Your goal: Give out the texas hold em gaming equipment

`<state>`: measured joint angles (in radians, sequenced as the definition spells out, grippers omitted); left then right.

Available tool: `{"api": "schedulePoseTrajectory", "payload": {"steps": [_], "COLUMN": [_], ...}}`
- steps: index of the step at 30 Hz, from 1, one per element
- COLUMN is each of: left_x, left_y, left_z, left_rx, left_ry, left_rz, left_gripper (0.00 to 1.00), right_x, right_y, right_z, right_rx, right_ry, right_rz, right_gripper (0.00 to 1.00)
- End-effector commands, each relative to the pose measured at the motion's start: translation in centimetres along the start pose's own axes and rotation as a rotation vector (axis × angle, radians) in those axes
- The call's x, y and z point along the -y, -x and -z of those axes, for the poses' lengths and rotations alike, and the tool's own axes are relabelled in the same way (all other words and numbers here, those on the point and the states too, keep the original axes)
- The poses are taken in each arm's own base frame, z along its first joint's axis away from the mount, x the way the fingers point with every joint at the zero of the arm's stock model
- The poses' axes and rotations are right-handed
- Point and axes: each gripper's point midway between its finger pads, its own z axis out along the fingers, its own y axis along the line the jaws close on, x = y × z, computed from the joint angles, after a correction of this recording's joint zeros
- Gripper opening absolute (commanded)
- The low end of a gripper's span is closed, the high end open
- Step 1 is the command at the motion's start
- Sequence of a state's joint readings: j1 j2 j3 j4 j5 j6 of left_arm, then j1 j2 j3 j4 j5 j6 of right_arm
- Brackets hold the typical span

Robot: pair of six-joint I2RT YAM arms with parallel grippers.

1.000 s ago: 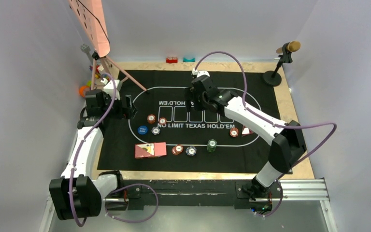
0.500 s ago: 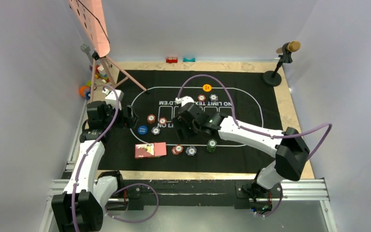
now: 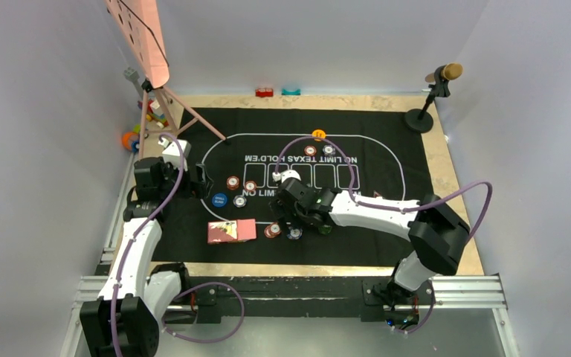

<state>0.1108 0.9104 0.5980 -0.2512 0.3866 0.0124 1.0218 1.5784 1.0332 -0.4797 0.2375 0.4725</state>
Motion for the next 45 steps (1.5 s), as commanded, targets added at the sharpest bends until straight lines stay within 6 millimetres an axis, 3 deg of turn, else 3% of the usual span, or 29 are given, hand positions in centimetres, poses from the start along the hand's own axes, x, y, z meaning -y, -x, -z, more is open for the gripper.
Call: {"api": "schedulePoseTrajectory", "payload": {"steps": [1,10,18,24,27,31,36,38,42,45], "left_x": [0.1,-0.1,-0.9,-4.7,-5.5,-3.5,-1.2,-1.2,-1.7,-2.4], "left_y": [1.0,1.2,4.0,3.7,3.7,5.1,5.9,5.6,5.0,4.7], "left_z": [0.0,-0.1,0.4,0.9,0.6,0.5,0.2,-0.1,-0.2,-0.1], "left_rx": [0.038,0.041,0.042,0.024,0.009,0.041,0.060,0.054,0.042,0.042], "left_ry": [-0.012,-0.006,0.040,0.155,0.181,0.084,-0.018,-0.018,0.003,0.038], "left_rz": [-0.031,-0.036,-0.027,-0.042,-0.024,0.033,0.115,0.124,0.106,0.071], "left_gripper": [1.00,1.00,1.00,1.00,1.00,1.00,1.00,1.00,1.00,1.00], "right_x": [-1.3,-1.1,-0.7,-1.3,-1.4,-1.4,-1.2,-1.2,-0.5,1.7], "right_y": [-0.8,-3.3,-3.8,-2.6,-2.2,-1.4,0.4,1.4,3.3,5.0], "right_z": [-1.3,-3.3,-3.3,-2.5,-2.1,-1.3,0.8,1.7,3.5,4.9], "right_rx": [-0.009,-0.069,-0.074,-0.053,-0.048,-0.030,0.021,0.037,0.072,0.106], "right_ry": [0.037,0.029,0.018,0.041,0.045,0.046,0.045,0.048,0.034,0.008], "right_rz": [-0.010,0.011,0.014,0.017,0.026,0.023,0.004,-0.003,-0.019,-0.067], "right_gripper": [0.86,0.81,0.63,0.46,0.32,0.16,0.06,0.00,0.00,0.00]}}
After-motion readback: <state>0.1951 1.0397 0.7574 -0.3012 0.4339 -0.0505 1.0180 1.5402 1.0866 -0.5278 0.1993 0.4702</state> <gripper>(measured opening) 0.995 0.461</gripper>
